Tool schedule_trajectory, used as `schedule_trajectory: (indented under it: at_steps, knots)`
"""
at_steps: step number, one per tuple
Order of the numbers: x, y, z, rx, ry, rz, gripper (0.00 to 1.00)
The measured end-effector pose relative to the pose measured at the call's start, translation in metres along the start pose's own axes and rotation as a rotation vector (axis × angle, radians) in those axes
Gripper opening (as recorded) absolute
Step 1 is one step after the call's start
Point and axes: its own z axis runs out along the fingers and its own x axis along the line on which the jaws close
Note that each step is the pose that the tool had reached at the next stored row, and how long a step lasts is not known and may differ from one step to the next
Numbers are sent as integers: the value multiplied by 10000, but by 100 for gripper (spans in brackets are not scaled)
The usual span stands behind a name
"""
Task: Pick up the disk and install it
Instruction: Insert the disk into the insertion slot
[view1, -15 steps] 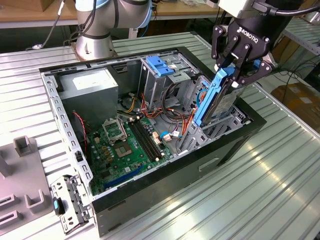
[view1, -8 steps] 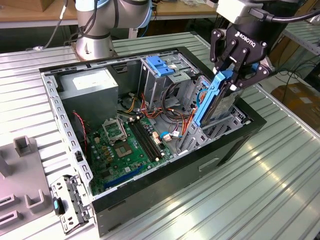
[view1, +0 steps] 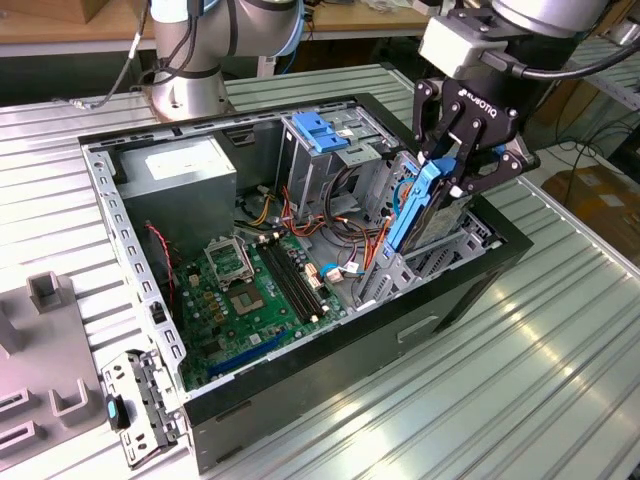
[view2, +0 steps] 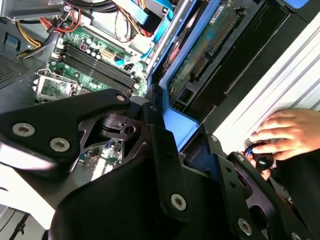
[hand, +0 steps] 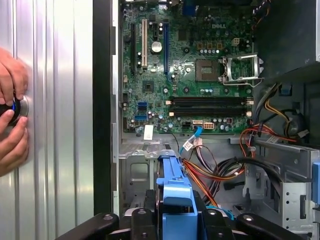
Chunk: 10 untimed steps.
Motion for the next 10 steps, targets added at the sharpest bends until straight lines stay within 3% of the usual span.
schedule_trajectory:
  at_steps: [2, 10]
  knots:
    - [0, 0, 64, 0, -1, 0, 37]
    - [0, -1, 223, -1, 0, 0, 37]
